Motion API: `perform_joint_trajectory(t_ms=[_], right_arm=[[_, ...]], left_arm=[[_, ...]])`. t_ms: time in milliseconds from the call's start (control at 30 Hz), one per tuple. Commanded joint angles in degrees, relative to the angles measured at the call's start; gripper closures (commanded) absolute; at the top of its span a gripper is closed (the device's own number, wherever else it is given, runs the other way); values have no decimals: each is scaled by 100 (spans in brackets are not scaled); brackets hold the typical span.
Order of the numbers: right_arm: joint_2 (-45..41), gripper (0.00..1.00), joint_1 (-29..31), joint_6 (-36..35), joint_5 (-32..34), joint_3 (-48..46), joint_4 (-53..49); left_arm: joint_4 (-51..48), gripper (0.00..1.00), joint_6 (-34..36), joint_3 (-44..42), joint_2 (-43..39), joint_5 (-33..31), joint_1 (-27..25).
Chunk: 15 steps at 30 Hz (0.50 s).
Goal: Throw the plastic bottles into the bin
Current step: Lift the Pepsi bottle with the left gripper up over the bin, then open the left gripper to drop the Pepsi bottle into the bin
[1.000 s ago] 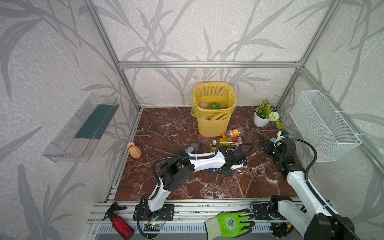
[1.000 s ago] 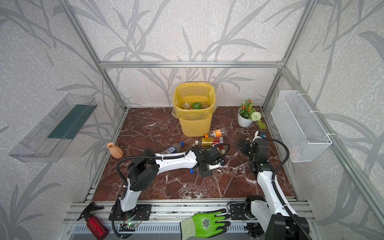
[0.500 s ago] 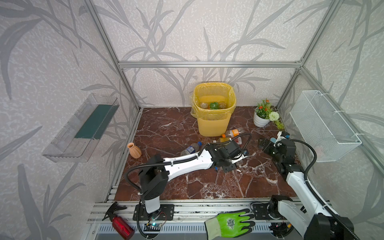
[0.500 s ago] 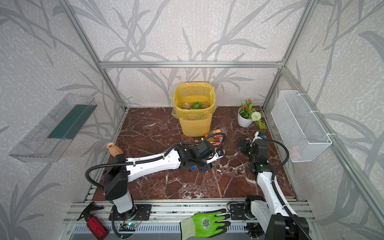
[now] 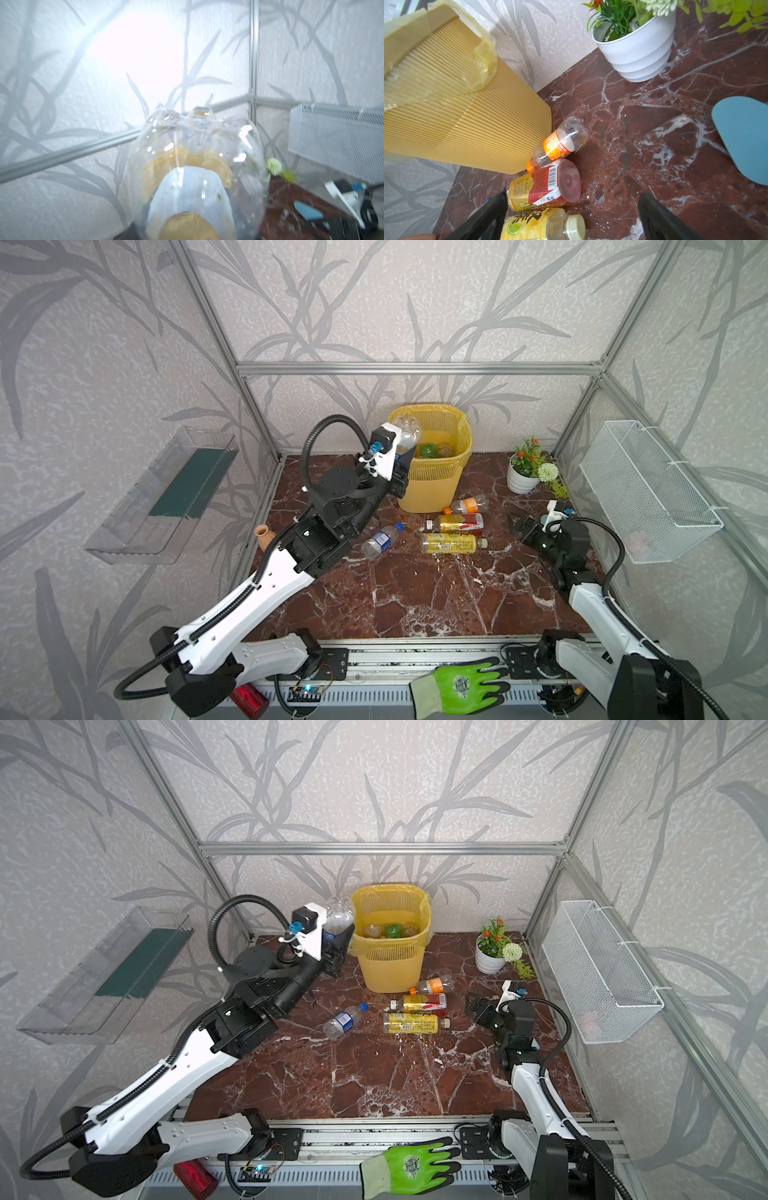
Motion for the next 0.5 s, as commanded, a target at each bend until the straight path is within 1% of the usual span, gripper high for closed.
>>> perform_joint_trajectory(t_ms=[0, 67, 100, 133, 200, 267, 300, 333, 400, 467], right_arm=[[14, 3, -19, 95, -226, 59, 303], [5, 3, -18, 95, -254, 77, 278], [-8, 3, -15, 99, -276, 89, 267], [-4, 3, -17, 104, -289, 99, 240], [-21, 4, -19, 101, -328, 104, 193], [-55, 5, -19, 104, -325, 104, 129], [-95, 5, -19, 104, -310, 104, 86], [-155, 5, -18, 95, -262, 112, 30], [-304, 5, -19, 24, -184, 121, -80], [-455, 4, -19, -92, -67, 167, -249]], left_arm=[[955, 57, -176, 397, 594, 513, 410], [854, 55, -543, 906, 1149, 791, 766], [606, 53, -757, 1306, 1585, 798, 917], [246, 51, -923, 1782, 1989, 827, 1021], [-896, 45, -1268, 3021, 2922, 1010, 1211], [-1673, 38, -1516, 3994, 3772, 1076, 1294], [-1998, 32, -1597, 4417, 4092, 1083, 1315], [-2181, 24, -1669, 4753, 4351, 1064, 1326], [-2390, 17, -1692, 5211, 4586, 1185, 1330], [-2294, 8, -1643, 5333, 4557, 1396, 1327]])
